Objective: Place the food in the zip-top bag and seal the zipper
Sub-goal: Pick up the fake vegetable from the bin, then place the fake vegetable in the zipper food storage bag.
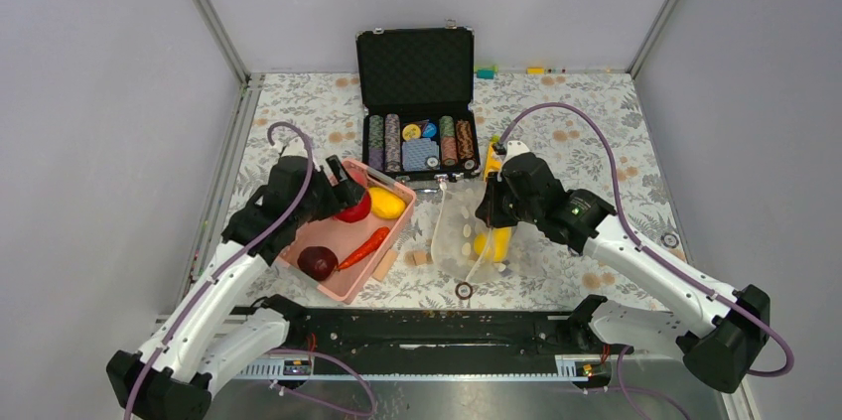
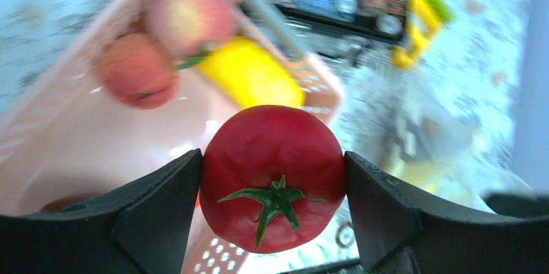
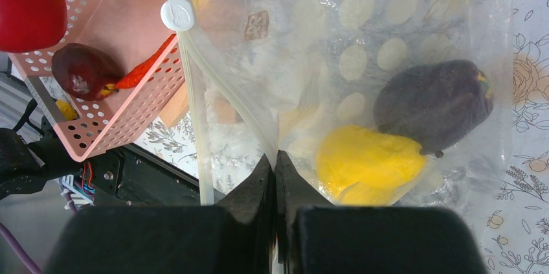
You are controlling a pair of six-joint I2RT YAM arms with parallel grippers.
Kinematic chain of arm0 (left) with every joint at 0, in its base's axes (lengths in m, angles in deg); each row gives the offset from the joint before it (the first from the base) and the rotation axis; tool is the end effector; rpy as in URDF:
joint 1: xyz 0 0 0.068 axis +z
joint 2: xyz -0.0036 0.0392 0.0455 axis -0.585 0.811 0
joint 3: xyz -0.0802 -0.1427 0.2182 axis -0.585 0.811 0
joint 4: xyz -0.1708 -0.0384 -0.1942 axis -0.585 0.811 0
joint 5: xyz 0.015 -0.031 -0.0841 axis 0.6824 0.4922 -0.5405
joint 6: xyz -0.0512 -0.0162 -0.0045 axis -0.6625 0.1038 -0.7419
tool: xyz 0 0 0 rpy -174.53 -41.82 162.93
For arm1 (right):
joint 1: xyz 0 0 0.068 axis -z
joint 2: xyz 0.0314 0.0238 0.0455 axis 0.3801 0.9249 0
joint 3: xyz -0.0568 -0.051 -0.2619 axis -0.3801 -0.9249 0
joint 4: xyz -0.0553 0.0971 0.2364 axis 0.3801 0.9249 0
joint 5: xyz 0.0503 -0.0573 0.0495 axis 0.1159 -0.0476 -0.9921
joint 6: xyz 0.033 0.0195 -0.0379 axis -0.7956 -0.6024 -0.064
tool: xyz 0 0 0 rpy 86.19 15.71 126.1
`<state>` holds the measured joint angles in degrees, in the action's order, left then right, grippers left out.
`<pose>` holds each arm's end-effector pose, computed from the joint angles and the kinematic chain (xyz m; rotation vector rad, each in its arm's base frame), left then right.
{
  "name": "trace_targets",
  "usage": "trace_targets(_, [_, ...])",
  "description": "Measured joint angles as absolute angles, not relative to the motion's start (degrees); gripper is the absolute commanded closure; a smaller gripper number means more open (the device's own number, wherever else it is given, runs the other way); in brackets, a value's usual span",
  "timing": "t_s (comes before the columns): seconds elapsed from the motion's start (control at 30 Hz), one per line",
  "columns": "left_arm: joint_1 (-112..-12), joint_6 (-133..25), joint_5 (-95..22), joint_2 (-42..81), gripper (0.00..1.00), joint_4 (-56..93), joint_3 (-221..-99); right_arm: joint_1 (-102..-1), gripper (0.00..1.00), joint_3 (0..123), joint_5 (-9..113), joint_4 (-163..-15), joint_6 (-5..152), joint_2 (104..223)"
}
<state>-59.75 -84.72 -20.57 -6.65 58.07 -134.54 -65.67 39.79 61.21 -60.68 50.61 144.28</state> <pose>0.1651 -0.0682 0.2938 -0.4379 2.2553 -0.4637 0.1702 0.1590 0.3063 -0.2498 2.2788 0.6558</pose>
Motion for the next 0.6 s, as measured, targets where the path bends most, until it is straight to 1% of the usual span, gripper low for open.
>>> trace_targets(0.17, [-62.4, -80.7, -36.3, -8.7, 0.58, 48.6, -134.1, -65.6, 1.00, 39.8, 61.2, -60.7, 50.6, 144.1])
trace_targets(0.27, [-67.5, -78.0, -45.6, -8.7, 0.59, 42.2, -133.6, -65.6, 1.00, 39.8, 61.2, -60.7, 50.6, 144.1])
trace_targets(0.33, [-71.4, -76.2, -49.5, -8.0, 0.59, 39.0, -133.6, -65.7, 1.00, 39.8, 61.1, -60.7, 50.6, 144.1])
trace_targets(0.47, [-79.1, -72.6, -53.4, -3.6, 0.59, 34.8, -133.7, -65.7, 1.00, 39.8, 61.1, -60.7, 50.5, 143.9])
trace_targets(0.6, [-82.8, -70.8, -54.0, 1.7, 0.59, 33.1, -133.7, -65.6, 1.00, 39.8, 61.1, -60.7, 50.2, 143.2])
